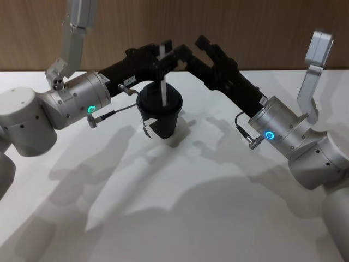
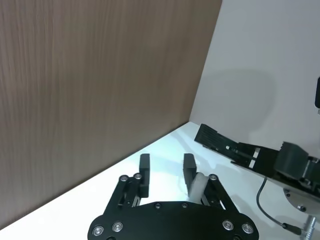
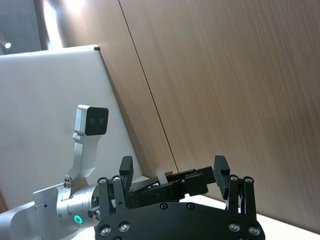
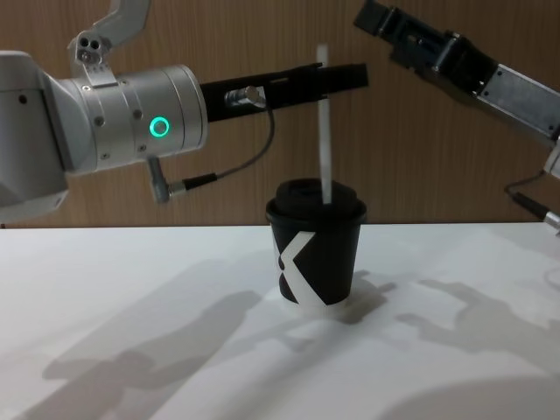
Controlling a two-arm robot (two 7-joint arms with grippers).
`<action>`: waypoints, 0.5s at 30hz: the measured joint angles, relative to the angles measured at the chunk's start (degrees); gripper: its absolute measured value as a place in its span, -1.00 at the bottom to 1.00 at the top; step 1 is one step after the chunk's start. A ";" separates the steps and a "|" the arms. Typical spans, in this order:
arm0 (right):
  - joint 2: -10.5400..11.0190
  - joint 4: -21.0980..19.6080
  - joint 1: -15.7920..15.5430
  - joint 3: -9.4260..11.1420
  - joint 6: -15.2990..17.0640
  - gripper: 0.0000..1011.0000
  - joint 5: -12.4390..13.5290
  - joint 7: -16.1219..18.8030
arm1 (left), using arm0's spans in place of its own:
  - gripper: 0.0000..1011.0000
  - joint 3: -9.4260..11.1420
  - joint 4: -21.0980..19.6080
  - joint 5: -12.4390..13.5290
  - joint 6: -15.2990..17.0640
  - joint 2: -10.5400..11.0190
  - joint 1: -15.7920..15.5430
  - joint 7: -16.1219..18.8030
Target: Pick up the straw with one hand, pass it to the other hand, and insert it into the cup.
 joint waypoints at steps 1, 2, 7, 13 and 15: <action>0.00 0.00 0.00 0.00 0.00 0.98 0.00 0.00 | -0.18 0.00 0.01 0.08 -0.03 0.00 0.05 0.04; 0.00 0.00 0.00 0.00 0.00 0.98 0.00 0.00 | -0.16 0.00 0.01 0.15 -0.05 0.00 0.10 0.08; 0.00 0.00 0.00 -0.01 0.00 0.98 0.00 0.00 | 0.22 -0.21 -0.15 0.56 -0.22 0.08 0.62 0.35; 0.15 -0.11 -0.19 -0.04 -0.04 0.98 0.01 0.00 | 0.58 -0.80 -1.16 0.67 -0.23 0.59 1.55 0.67; 0.30 -0.29 -0.39 -0.05 -0.06 0.98 0.05 0.00 | 0.65 -1.01 -1.56 0.67 -0.20 0.79 1.88 0.74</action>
